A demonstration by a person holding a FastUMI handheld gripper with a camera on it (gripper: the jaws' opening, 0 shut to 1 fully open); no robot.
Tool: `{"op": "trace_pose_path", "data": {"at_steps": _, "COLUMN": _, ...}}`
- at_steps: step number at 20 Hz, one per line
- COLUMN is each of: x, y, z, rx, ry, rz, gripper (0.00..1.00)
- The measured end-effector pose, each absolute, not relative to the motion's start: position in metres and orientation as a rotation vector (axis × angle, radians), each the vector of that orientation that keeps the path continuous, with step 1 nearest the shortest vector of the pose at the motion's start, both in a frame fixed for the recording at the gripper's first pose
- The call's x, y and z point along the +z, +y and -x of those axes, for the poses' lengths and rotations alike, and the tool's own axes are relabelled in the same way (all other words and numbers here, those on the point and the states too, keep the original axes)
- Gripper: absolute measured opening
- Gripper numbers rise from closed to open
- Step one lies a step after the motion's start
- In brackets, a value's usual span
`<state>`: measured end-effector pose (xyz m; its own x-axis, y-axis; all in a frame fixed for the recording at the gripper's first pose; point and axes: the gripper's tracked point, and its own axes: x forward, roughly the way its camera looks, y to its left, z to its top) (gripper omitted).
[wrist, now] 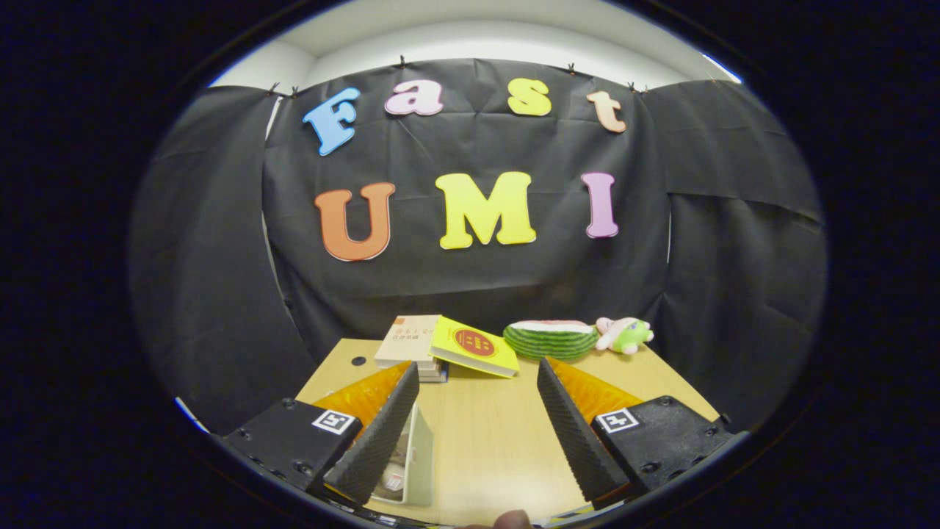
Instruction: Open the storage box then place both shoes into the box .Put the left shoe in first, then the right shoe, with the right side of both shoes facing outward in a uniform manner.
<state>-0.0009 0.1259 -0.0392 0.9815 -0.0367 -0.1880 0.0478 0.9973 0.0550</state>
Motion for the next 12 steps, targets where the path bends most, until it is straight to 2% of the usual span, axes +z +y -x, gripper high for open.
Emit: {"op": "trace_pose_path", "data": {"at_steps": 12, "x": -0.0372, "y": 0.1266, "z": 0.0020, "rx": -0.031, "ry": 0.192, "rz": -0.060, "gripper": 1.00}}
